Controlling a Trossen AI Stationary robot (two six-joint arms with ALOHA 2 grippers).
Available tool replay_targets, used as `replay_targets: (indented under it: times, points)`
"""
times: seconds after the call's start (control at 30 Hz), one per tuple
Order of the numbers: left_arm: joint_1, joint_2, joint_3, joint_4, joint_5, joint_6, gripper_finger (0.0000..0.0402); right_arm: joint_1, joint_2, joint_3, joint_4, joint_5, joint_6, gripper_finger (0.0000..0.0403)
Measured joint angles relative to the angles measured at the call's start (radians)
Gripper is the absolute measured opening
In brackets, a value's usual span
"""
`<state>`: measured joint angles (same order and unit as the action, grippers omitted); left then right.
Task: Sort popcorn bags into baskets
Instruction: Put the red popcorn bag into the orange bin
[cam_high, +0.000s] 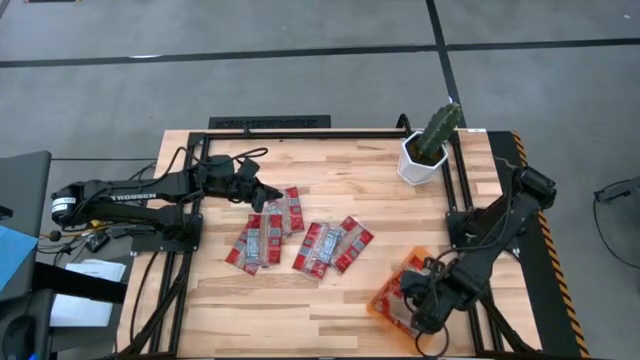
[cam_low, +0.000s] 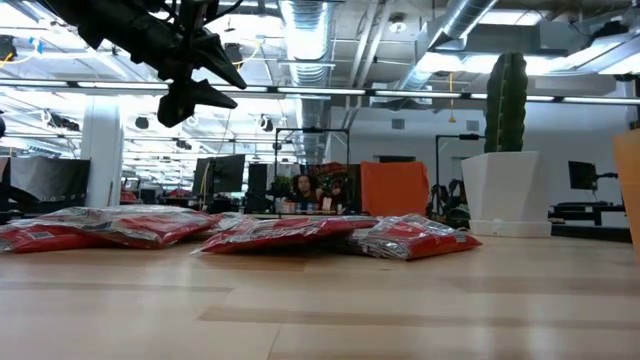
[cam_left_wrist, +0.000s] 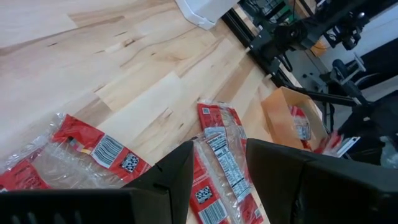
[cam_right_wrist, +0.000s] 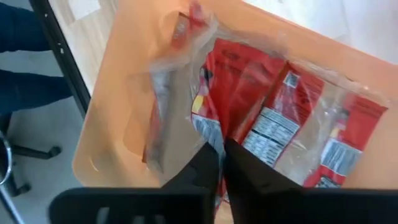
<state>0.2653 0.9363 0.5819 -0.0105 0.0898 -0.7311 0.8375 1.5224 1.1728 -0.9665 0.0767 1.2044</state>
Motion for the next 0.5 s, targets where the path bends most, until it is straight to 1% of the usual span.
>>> replay_targets:
  times: [0.33, 0.43, 0.5]
  points:
    - [0.0, 0.0, 0.0, -0.038, -0.001, 0.0, 0.0135, -0.019, 0.001, 0.0, 0.025, -0.053, -0.062, 0.0164]
    - [0.0, 0.0, 0.0, -0.035, -0.019, 0.006, 0.0135, -0.036, -0.005, 0.0, 0.013, -0.046, -0.062, 0.0186]
    - [0.0, 0.0, 0.0, -0.02, -0.038, 0.007, 0.0135, -0.057, -0.031, -0.002, 0.0, -0.022, -0.063, 0.0194]
